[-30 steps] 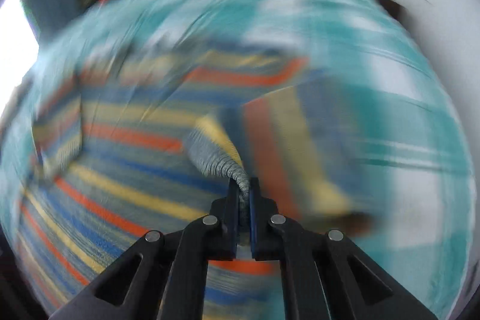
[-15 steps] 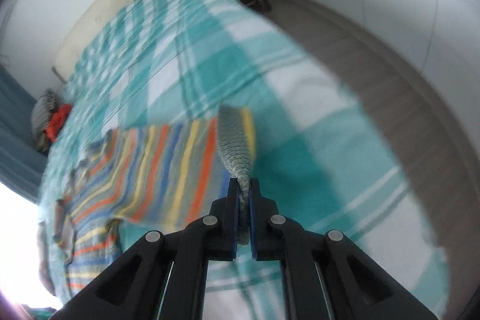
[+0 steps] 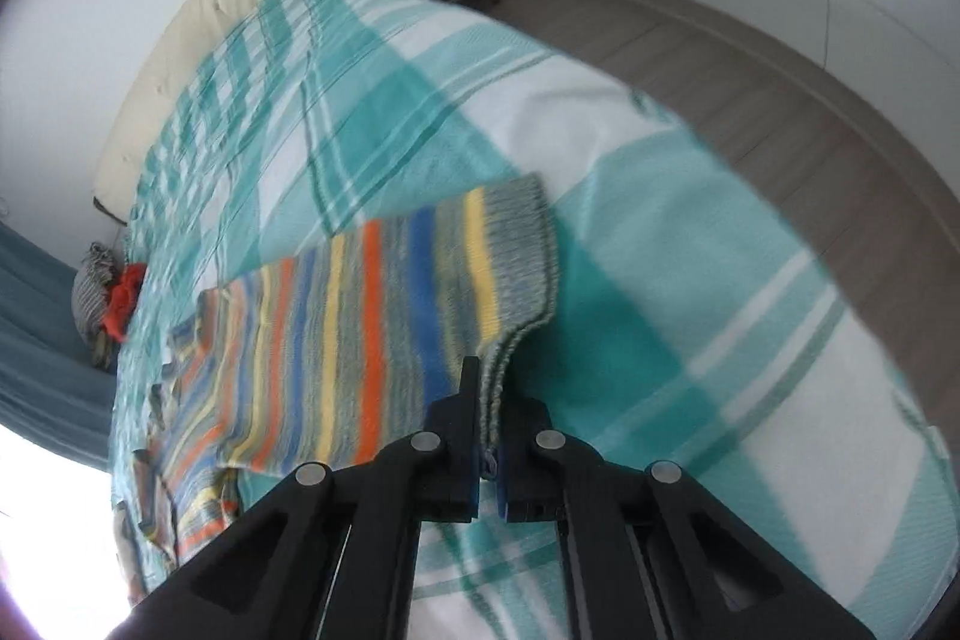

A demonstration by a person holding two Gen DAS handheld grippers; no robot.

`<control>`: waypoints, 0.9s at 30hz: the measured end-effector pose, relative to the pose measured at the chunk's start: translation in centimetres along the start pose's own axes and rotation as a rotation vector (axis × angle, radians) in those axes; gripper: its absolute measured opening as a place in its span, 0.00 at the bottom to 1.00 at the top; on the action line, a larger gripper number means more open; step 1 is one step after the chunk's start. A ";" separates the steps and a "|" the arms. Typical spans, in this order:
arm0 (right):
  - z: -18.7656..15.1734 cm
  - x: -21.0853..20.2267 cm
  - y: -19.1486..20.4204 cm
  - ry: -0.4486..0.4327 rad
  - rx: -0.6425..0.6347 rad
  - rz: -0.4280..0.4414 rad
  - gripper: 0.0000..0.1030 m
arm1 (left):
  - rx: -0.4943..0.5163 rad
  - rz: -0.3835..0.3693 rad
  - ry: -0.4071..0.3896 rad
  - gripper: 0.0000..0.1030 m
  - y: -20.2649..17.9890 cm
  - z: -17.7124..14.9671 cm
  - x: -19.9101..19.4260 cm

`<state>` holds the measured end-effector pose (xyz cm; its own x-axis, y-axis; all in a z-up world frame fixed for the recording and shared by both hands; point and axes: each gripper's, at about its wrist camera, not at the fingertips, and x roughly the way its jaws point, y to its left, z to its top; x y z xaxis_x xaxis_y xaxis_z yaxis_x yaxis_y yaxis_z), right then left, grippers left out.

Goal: Fold small clothes
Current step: 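Carry the sleeve across the sweater body with the right gripper and release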

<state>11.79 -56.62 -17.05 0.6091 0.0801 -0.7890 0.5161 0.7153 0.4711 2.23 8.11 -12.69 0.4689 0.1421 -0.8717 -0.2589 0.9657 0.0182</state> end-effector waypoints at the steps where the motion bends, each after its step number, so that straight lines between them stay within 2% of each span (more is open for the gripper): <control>1: 0.0 -0.1 -0.2 -0.004 0.002 -0.016 0.02 | -0.001 -0.001 0.003 0.87 0.0 0.0 0.1; 6: -0.6 0.4 -0.5 -0.019 -0.062 -0.069 0.02 | -0.007 0.002 0.008 0.87 0.2 0.1 0.2; 11: -1.3 -0.2 -0.9 -0.059 -0.089 -0.045 0.02 | 0.005 0.003 -0.002 0.87 0.1 -0.1 -0.1; 14: -2.4 -2.0 -1.7 -0.091 -0.107 -0.050 0.12 | 0.019 0.007 -0.002 0.87 -0.1 -0.1 -0.1; 16: -3.2 -3.4 -2.3 -0.113 -0.117 -0.074 0.23 | 0.032 0.010 -0.001 0.87 -0.3 -0.2 -0.3; 18: -4.3 -5.3 -2.8 -0.142 -0.132 -0.115 0.48 | 0.052 0.006 0.002 0.87 -0.5 -0.1 -0.8; 20: -5.0 -6.9 -3.0 -0.177 -0.139 -0.168 0.58 | 0.073 -0.004 0.003 0.87 -0.7 0.1 -1.9; 22: -6.1 -9.3 -3.2 -0.198 -0.129 -0.170 0.59 | 0.109 -0.051 -0.027 0.87 -1.3 1.1 -4.2; 25: -7.7 -11.6 -2.7 -0.195 -0.129 -0.101 0.60 | 0.143 -0.148 -0.105 0.87 -2.7 3.8 -7.3; 27: -9.1 -12.5 -1.6 -0.204 -0.171 -0.070 0.66 | 0.172 -0.215 -0.156 0.91 -4.1 6.2 -8.8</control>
<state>-2.15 -52.45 -11.57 0.6932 -0.1027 -0.7134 0.4629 0.8221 0.3314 4.39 4.27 -2.11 0.6244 -0.0501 -0.7795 0.0002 0.9979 -0.0640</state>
